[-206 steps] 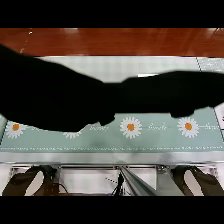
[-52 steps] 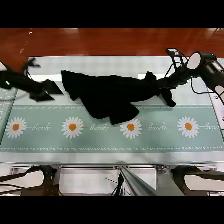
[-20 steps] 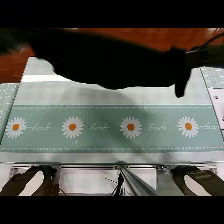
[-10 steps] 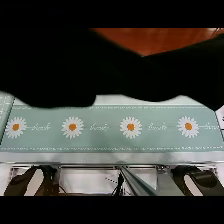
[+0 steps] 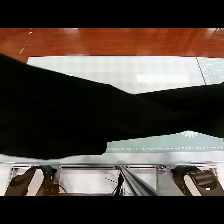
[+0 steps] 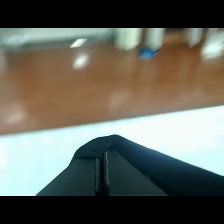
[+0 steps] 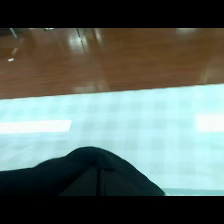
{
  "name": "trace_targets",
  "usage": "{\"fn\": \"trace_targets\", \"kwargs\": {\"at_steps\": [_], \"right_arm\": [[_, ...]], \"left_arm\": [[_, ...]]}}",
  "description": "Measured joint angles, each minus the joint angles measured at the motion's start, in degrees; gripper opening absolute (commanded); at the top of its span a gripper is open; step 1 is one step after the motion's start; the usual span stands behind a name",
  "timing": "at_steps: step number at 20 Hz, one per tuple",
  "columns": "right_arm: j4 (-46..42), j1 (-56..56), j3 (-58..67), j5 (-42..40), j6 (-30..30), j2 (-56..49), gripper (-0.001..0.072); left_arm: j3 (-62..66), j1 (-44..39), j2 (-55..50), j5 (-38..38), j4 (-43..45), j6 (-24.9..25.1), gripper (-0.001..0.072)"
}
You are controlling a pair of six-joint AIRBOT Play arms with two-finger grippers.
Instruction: Fold the shirts.
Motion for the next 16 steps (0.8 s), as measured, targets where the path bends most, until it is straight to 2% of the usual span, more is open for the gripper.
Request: {"fn": "trace_targets", "kwargs": {"at_steps": [2,5,10,12,14,16], "right_arm": [[-4.26,0.0,1.95,1.14,2.01,0.13,0.0019],[-7.85,0.0,5.16,-0.48,3.67,0.28,0.0019],[-6.25,0.0,10.43,-2.34,4.68,0.28,0.0019],[-5.05,0.0,12.81,-1.77,4.85,0.28,0.0019],[-4.76,0.0,14.73,2.54,5.18,0.22,0.0019],[-5.53,0.0,15.8,10.34,5.22,-0.15,0.0019]], "left_arm": [[0.09,-1.09,0.26,-1.77,5.73,-0.87,0.0019],[0.31,-2.54,1.03,0.02,9.44,-1.46,0.0019],[4.2,-3.34,2.69,5.2,11.28,-1.01,0.0017],[6.93,-3.32,3.04,4.92,12.28,-0.35,0.0017],[8.9,-2.67,3.19,1.03,14.49,0.02,0.0017],[8.85,-2.32,3.21,-3.58,16.46,-0.11,0.0017]]}}
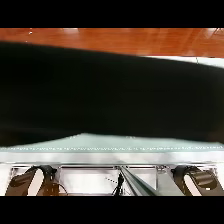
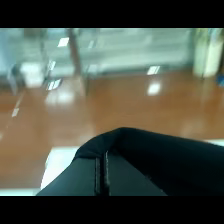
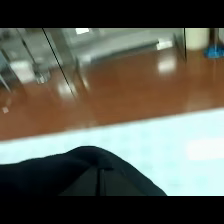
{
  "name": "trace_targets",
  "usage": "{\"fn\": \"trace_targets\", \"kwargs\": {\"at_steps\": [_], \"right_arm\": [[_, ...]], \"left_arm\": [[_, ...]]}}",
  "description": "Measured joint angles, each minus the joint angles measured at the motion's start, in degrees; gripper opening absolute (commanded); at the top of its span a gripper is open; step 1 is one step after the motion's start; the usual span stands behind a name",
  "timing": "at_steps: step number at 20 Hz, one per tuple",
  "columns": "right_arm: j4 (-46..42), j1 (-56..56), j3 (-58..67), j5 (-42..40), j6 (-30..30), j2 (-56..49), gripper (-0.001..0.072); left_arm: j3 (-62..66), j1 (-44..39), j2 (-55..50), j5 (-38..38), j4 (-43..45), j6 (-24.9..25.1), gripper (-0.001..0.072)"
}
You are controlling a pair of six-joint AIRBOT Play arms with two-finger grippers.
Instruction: Fold the shirts.
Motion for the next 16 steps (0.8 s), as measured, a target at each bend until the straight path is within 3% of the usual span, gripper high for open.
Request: {"fn": "trace_targets", "kwargs": {"at_steps": [4,9,13,16], "right_arm": [[1.16,0.11,-0.83,11.96,-2.1,-2.84,0.0018],[3.28,0.11,-11.93,16.48,-11.37,-11.61,0.0014],[4.5,0.04,-21.42,11.06,-19.96,-24.61,0.0015],[7.15,0.04,-24.04,0.72,-23.06,-36.26,0.0015]], "left_arm": [[-8.11,-0.11,-0.68,-6.64,1.6,-0.57,0.0018],[-28.3,-1.81,-2.54,-6.91,2.03,-0.98,0.0018],[-42.12,-2.99,-6.69,-2.32,2.38,-0.96,0.0019],[-46.86,-4.57,-12.52,3.41,2.4,-0.92,0.0019]]}}
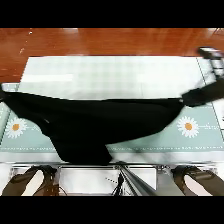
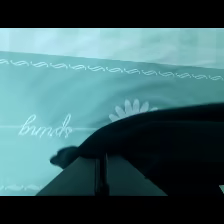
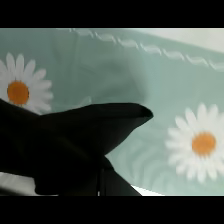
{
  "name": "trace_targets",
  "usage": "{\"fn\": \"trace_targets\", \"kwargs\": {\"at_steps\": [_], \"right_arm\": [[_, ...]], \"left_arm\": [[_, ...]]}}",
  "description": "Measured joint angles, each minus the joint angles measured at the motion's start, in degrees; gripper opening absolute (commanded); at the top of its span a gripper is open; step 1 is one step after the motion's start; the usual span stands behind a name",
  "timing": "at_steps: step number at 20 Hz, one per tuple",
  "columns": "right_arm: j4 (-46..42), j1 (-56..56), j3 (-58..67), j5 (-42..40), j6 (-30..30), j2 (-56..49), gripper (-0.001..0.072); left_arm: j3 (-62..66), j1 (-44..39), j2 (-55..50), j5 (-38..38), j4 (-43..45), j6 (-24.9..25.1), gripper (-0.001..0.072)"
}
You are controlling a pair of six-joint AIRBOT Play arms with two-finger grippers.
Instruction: Fold the shirts.
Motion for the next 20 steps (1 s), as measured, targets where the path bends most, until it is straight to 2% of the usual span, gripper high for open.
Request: {"fn": "trace_targets", "kwargs": {"at_steps": [6,11,14,16,17,18,19,20], "right_arm": [[5.35,0.0,-1.31,-26.08,-1.49,-18.12,0.0017],[7.3,-0.33,-1.46,-46.12,2.97,-25.79,0.0017],[7.72,-1.86,-1.49,-52.89,7.65,-28.57,0.0019],[7.85,-3.32,-1.49,-54.45,9.9,-29.86,0.0023],[7.89,-4.07,-1.49,-54.55,10.78,-30.29,0.0082],[7.91,-4.72,-1.49,-54.51,11.21,-30.53,0.0217],[7.93,-5.33,-1.49,-54.18,11.67,-30.58,0.0341],[7.93,-6.03,-1.49,-53.31,11.63,-30.42,0.0378]], "left_arm": [[-2.36,-4.61,-14.97,12.26,-0.02,0.15,0.002],[-2.64,-8.79,-24.7,27.06,-0.26,0.13,0.002],[-2.71,-10.91,-29.57,33.81,-0.87,0.13,0.002],[-2.71,-11.8,-32.46,35.54,-2.27,0.13,0.0021],[-2.71,-12.15,-33.79,35.87,-3.5,0.09,0.0024],[-2.71,-12.39,-34.91,35.56,-4.66,0.11,0.0096],[-2.71,-12.55,-35.74,34.73,-5.57,0.11,0.029],[-2.6,-12.55,-36.35,33.0,-6.25,0.09,0.0447]]}}
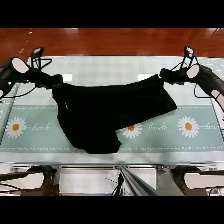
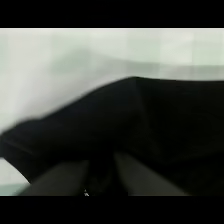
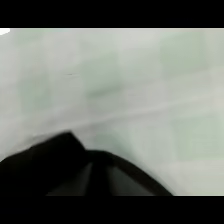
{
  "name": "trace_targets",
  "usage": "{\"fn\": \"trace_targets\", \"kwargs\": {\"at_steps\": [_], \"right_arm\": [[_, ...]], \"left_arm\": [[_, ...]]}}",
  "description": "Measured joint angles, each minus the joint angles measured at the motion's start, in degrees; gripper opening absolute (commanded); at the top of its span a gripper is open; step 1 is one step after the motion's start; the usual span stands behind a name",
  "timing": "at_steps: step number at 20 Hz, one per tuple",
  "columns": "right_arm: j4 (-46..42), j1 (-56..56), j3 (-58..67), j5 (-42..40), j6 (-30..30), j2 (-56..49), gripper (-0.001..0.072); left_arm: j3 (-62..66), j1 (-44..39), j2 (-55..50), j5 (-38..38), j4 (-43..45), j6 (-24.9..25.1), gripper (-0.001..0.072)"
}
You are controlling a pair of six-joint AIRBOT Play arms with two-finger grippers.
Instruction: Fold the shirts.
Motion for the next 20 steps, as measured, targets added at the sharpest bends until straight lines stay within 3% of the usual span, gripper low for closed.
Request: {"fn": "trace_targets", "kwargs": {"at_steps": [1,5,7,9,10,11,15,20], "right_arm": [[-0.02,-0.76,0.0,1.16,-0.9,0.55,0.0379],[-4.24,-4.92,0.02,9.53,-10.45,5.81,0.0391],[-10.4,-8.07,-0.13,16.61,-13.25,8.94,0.0531],[-13.38,-12.76,-1.09,21.51,-13.44,11.61,0.0552],[-12.9,-15.58,-2.01,23.45,-13.84,12.79,0.0552],[-10.95,-18.29,-3.15,24.81,-14.51,13.79,0.0552],[-2.03,-25.62,-7.56,27.61,-18.16,15.8,0.0551],[3.91,-27.89,-9.66,28.39,-20.7,16.44,0.0551]], "left_arm": [[0.35,0.13,-0.42,-2.12,-0.2,-0.11,0.0483],[1.86,3.37,-0.52,-17.81,2.27,0.0,0.0483],[-0.13,5.99,1.7,-23.93,1.9,0.04,0.0484],[-5.33,8.09,5.73,-27.02,-0.48,0.02,0.0515],[-9.35,8.74,8.15,-27.47,-2.51,0.07,0.0612],[-13.51,9.18,10.6,-27.56,-4.22,0.26,0.0635],[-30.69,9.9,17.11,-26.25,-14.1,3.8,0.0632],[-41.92,6.8,18.43,-20.59,-21.18,6.19,0.0623]]}}
